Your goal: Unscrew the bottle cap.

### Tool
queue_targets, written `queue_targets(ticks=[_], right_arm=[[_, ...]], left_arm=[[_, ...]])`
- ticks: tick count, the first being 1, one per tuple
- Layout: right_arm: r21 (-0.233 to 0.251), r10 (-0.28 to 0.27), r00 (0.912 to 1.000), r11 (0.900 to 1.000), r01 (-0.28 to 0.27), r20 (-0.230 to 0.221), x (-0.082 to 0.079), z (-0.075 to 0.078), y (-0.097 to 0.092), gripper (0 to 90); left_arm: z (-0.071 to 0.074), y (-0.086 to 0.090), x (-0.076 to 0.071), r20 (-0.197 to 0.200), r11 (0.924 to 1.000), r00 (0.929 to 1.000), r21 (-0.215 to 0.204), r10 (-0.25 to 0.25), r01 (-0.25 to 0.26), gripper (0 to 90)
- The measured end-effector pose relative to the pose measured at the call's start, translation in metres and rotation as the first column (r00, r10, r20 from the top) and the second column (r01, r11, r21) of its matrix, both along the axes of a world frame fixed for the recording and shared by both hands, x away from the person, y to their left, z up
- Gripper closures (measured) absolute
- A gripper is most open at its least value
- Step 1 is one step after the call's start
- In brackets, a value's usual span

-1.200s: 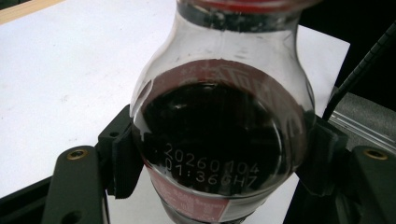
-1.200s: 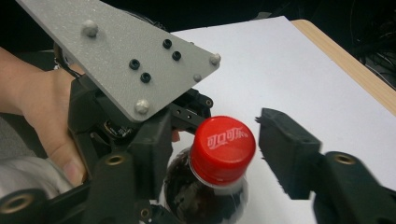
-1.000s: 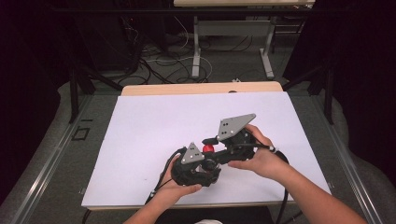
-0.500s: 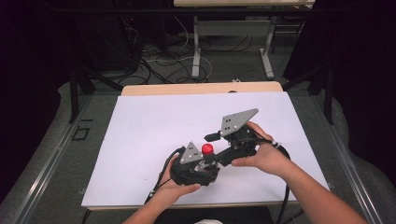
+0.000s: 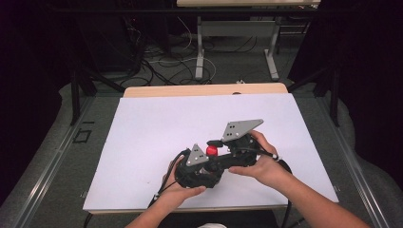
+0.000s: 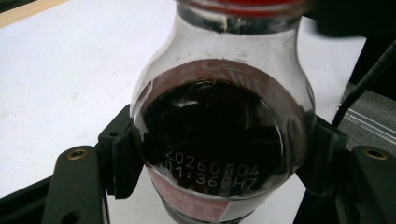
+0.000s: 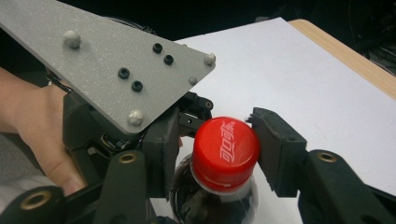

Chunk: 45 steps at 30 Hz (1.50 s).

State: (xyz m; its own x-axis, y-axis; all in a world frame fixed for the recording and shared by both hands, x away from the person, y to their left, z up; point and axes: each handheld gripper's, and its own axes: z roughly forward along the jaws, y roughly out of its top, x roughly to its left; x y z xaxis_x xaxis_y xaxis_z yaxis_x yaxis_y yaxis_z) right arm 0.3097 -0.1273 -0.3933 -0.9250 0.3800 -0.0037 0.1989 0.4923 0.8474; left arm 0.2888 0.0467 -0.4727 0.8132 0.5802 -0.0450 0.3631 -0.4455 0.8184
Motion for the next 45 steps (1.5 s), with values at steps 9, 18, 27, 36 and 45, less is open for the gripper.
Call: queue_targets(ticks=[9,18,27,36,45], right_arm=[[-0.068,0.285,0.9580,0.9567,-0.283,0.028,0.023,0.005,-0.003,61.1],[-0.023,0.227,0.9736,0.9738,-0.226,0.024,0.019,0.009,-0.006,39.5],[-0.058,0.102,0.9938,0.9933,-0.099,0.046,-0.004,0.010,-0.001,42.7],[-0.030,0.054,0.9979,0.9982,-0.052,0.037,0.005,0.006,0.004,60.7],[-0.059,0.402,0.9151,0.9149,-0.399,0.034,0.035,0.008,-0.003,61.2]], left_arm=[[0.000,0.001,-0.002,-0.010,0.9993,0.9993,-0.012,-0.037,0.037,30.0],[0.003,0.005,-0.002,-0.004,0.9993,0.9994,-0.014,-0.034,0.034,30.0],[0.002,0.005,0.000,-0.008,0.9998,0.9999,-0.019,-0.011,0.011,29.9],[0.001,0.004,0.001,-0.014,0.9997,0.9997,-0.014,-0.021,0.021,30.0],[0.000,0.006,-0.001,-0.019,0.9988,0.9990,-0.027,-0.041,0.040,30.0]])
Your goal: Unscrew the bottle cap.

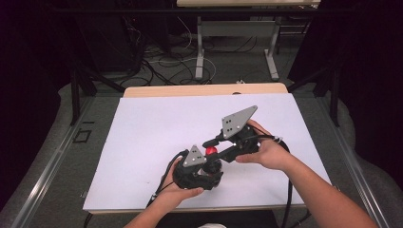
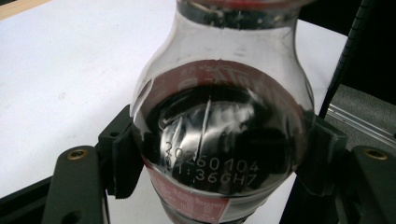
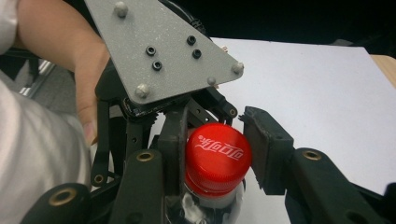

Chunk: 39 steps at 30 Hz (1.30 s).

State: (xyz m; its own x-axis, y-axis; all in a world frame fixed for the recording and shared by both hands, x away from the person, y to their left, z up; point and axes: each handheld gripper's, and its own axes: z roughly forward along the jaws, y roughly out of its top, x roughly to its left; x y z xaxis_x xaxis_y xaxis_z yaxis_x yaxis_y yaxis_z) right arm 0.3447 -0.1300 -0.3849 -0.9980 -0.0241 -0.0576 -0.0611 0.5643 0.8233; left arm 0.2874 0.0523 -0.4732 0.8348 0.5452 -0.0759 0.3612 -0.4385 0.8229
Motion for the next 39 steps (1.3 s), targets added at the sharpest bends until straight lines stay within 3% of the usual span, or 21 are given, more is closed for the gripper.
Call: queue_targets(ticks=[3,6,7,11,19,23,26,29,32,33,34,36,39], right_arm=[[0.004,-0.037,0.9993,0.9993,0.037,0.004,-0.004,0.000,0.001,55.2],[0.015,-0.129,0.9914,0.9915,0.129,-0.024,-0.009,-0.001,0.002,41.1],[0.021,-0.149,0.9883,0.9885,0.150,-0.031,-0.011,-0.001,0.002,40.1],[0.011,-0.210,0.9775,0.9776,0.210,0.015,-0.019,0.000,0.000,39.8],[0.040,-0.382,0.9241,0.9239,0.381,0.021,-0.035,-0.003,0.000,45.5],[0.043,-0.413,0.9105,0.9096,0.413,-0.007,-0.040,-0.005,0.007,47.1],[0.054,-0.408,0.9132,0.9118,0.407,-0.004,-0.038,-0.006,0.009,49.2],[0.047,-0.386,0.9224,0.9214,0.386,0.000,-0.034,-0.007,0.010,54.7],[0.024,-0.329,0.9442,0.9440,0.329,0.006,-0.027,-0.005,0.009,60.6],[0.015,-0.266,0.9638,0.9638,0.266,-0.015,-0.020,-0.003,0.006,60.8],[0.015,-0.266,0.9638,0.9638,0.266,-0.015,-0.020,-0.003,0.006,60.8],[0.020,-0.204,0.9786,0.9786,0.205,-0.026,-0.014,-0.002,0.003,61.0],[0.033,-0.149,0.9886,0.9883,0.149,-0.023,-0.010,0.000,0.001,61.1]], left_arm=[[0.001,0.000,0.001,0.009,1.0000,1.0000,0.006,0.003,-0.004,30.0],[0.002,0.001,0.001,0.002,0.9999,1.0000,0.008,0.009,-0.009,30.0],[0.002,0.002,0.001,0.003,0.9999,0.9999,0.005,0.011,-0.011,30.0],[0.003,0.003,0.002,0.008,0.9998,0.9998,0.009,0.016,-0.017,30.0],[0.002,0.000,0.004,-0.001,0.9982,0.9982,0.000,0.059,-0.059,29.9],[0.003,-0.001,0.004,0.002,0.9979,0.9979,0.005,0.065,-0.065,29.9],[0.003,-0.001,0.004,0.002,0.9983,0.9984,0.010,0.057,-0.057,29.9],[0.003,0.000,0.004,0.009,0.9985,0.9987,0.018,0.051,-0.051,29.9],[0.003,0.000,0.003,0.004,0.9994,0.9994,0.013,0.033,-0.033,29.9],[0.003,0.001,0.002,-0.001,0.9996,0.9997,0.013,0.026,-0.026,30.0],[0.003,0.001,0.002,0.003,0.9995,0.9995,0.007,0.030,-0.030,30.0],[0.005,0.001,0.001,-0.006,0.9998,0.9999,0.014,0.014,-0.014,30.0],[0.004,0.001,0.001,0.002,0.9999,0.9999,0.014,0.010,-0.010,30.0]])
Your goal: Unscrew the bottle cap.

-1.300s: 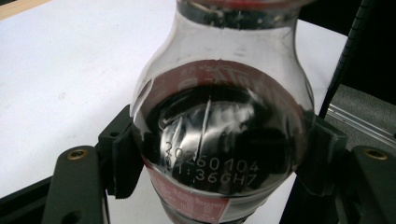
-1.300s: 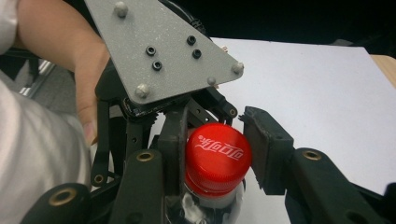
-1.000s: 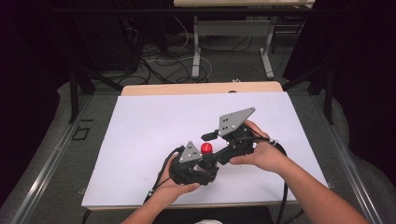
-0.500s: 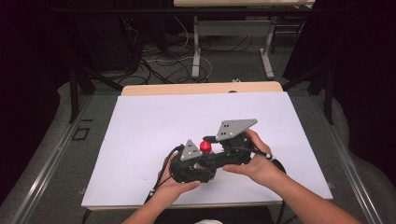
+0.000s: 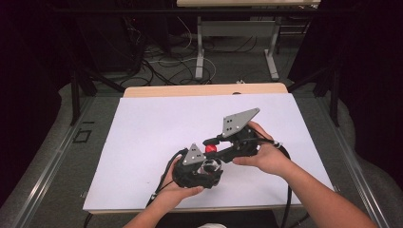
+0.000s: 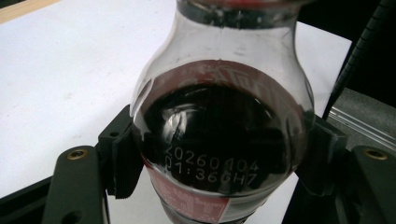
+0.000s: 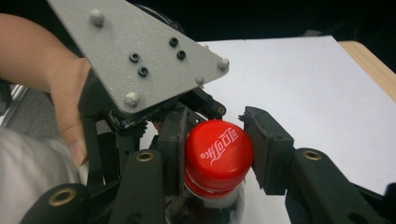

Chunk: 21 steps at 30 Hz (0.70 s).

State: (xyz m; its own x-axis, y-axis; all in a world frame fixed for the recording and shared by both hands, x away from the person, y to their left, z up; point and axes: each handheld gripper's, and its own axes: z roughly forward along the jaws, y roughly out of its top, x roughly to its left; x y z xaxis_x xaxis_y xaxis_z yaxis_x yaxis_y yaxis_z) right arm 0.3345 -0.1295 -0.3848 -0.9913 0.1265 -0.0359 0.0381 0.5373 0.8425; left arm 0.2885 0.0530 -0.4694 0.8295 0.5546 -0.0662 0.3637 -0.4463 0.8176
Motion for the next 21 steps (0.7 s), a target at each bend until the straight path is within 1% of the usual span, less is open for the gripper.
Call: queue_targets(ticks=[1,2,4,5,6,7,8,9,10,11,14,15,16,17,18,21], right_arm=[[0.005,0.012,0.9999,0.9999,-0.012,0.007,0.000,0.001,-0.001,61.1],[0.004,0.018,0.9998,0.9998,-0.018,0.010,0.001,0.003,-0.003,61.1],[0.000,0.023,0.9997,0.9997,-0.023,0.002,0.001,0.004,-0.004,61.1],[0.000,0.021,0.9998,0.9998,-0.021,-0.002,0.000,0.004,-0.004,61.0],[0.002,0.012,0.9999,0.9999,-0.012,-0.002,-0.001,0.004,-0.004,61.0],[0.001,0.002,1.0000,1.0000,-0.002,-0.005,-0.001,0.004,-0.005,61.0],[0.004,0.007,1.0000,1.0000,-0.007,0.001,-0.001,0.004,-0.005,60.9],[0.003,-0.001,1.0000,1.0000,0.001,0.007,-0.001,0.005,-0.006,60.9],[0.009,-0.014,0.9998,0.9999,0.014,0.015,-0.002,0.005,-0.006,60.9],[0.011,-0.015,0.9998,0.9998,0.015,0.014,-0.002,0.005,-0.007,60.9],[0.016,-0.024,0.9994,0.9996,0.024,0.025,-0.002,0.006,-0.009,60.9],[0.011,-0.028,0.9994,0.9996,0.027,0.019,-0.002,0.006,-0.009,60.9],[0.013,-0.028,0.9992,0.9995,0.027,0.027,-0.002,0.006,-0.009,60.9],[0.014,-0.033,0.9990,0.9994,0.033,0.030,-0.003,0.006,-0.010,60.9],[0.010,-0.038,0.9990,0.9992,0.038,0.022,-0.003,0.006,-0.011,60.9],[0.014,-0.054,0.9984,0.9985,0.054,0.015,-0.003,0.007,-0.013,60.9]], left_arm=[[0.001,0.001,0.000,-0.007,0.9999,0.9999,0.006,-0.010,0.010,30.0],[0.000,0.000,0.000,0.003,1.0000,1.0000,-0.002,-0.002,0.002,30.0],[0.000,0.000,0.000,0.001,1.0000,1.0000,0.002,-0.009,0.009,30.0],[0.000,-0.001,0.000,0.006,1.0000,1.0000,-0.004,0.000,0.000,30.0],[0.000,0.000,0.001,-0.003,1.0000,1.0000,0.003,-0.004,0.004,30.0],[0.000,0.000,0.001,0.000,1.0000,1.0000,0.005,-0.003,0.003,30.0],[0.000,0.000,0.001,0.000,1.0000,1.0000,0.005,-0.001,0.001,30.0],[0.000,-0.001,0.001,-0.003,1.0000,1.0000,0.001,-0.003,0.003,30.0],[-0.001,-0.001,0.002,0.003,1.0000,1.0000,-0.002,0.003,-0.003,30.0],[-0.001,0.000,0.002,0.006,1.0000,1.0000,-0.002,0.006,-0.006,30.0],[-0.002,0.000,0.002,-0.002,0.9999,0.9999,-0.006,0.012,-0.012,30.0],[-0.002,0.001,0.002,-0.002,0.9999,0.9999,-0.008,0.013,-0.013,30.0],[-0.002,0.001,0.003,0.000,0.9998,0.9998,-0.001,0.017,-0.017,29.9],[-0.003,0.002,0.003,0.002,0.9998,0.9999,-0.005,0.017,-0.017,30.0],[-0.003,0.002,0.003,-0.016,0.9997,0.9996,-0.011,0.024,-0.024,30.0],[-0.003,0.005,0.005,-0.018,0.9997,0.9996,-0.007,0.022,-0.022,29.9]])
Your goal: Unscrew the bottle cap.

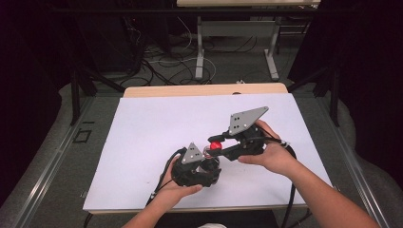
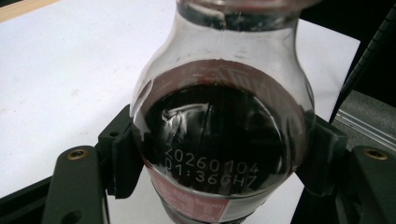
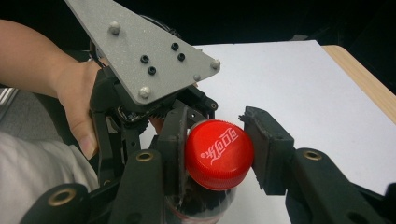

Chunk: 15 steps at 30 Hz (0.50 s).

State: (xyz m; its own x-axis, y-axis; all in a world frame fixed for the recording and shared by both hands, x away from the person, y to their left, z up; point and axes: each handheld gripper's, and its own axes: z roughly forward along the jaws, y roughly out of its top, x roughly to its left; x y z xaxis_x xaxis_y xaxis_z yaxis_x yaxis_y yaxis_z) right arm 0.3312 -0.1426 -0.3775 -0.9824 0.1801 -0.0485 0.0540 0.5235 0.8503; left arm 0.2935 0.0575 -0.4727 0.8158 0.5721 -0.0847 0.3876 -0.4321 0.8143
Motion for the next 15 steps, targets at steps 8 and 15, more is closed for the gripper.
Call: queue_targets(ticks=[8,15], right_arm=[[-0.017,-0.026,0.9996,0.9995,0.026,-0.010,0.000,0.000,-0.005,60.8],[-0.043,-0.065,0.9978,0.9970,0.065,-0.008,-0.001,-0.002,-0.009,60.9]], left_arm=[[0.001,0.006,0.006,0.002,0.9996,0.9996,-0.012,0.027,-0.027,29.9],[0.005,0.012,0.011,-0.003,0.9986,0.9989,-0.023,0.047,-0.047,29.9]])
